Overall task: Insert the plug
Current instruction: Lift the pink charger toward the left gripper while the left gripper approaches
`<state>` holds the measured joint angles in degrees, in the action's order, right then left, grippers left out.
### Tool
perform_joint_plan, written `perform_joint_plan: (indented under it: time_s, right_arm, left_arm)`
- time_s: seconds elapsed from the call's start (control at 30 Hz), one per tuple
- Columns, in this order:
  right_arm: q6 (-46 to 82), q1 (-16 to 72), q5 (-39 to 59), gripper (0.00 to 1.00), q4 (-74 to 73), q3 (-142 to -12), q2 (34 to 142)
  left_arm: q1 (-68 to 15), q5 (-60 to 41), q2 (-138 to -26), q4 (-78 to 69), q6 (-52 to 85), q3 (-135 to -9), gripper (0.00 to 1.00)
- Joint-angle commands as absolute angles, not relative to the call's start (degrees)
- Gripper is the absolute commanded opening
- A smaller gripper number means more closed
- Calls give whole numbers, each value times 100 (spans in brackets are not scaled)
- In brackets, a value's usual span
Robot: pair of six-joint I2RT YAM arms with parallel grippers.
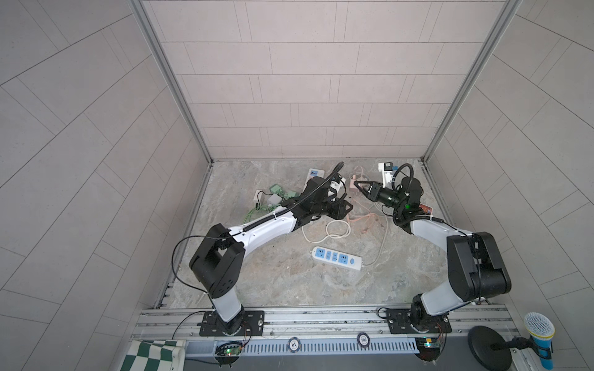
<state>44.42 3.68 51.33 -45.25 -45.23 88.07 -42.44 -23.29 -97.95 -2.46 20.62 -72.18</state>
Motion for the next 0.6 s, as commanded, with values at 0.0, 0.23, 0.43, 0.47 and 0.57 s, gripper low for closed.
perform_joint_plan:
  time_s: [0.0,0.23,0.43,0.47,0.57]
  right_arm:
    - [5601,352,5710,23,-6306,-4435,8822]
    - [6922,352,6084,22,-8129,-4411,9225]
    - [6826,350,6144,22,-8048,-4348,9145]
    - [6795,352,6144,22,-8006,-4351,9124]
    - [6610,352,6157,22,-7719,-4338,9030]
  left_arm:
    - [-4228,-2329,-9861,-784,1903,-7219,52]
    - [-4134,-2283,-9967,-885,1817,-7383,53]
    - [-4032,-2525,-9795,-1388,1882,-7270,54]
    - [-4010,-2540,-9763,-1435,1894,-7260,54]
    - [-3908,-2691,-9704,-1534,1996,-7286,55]
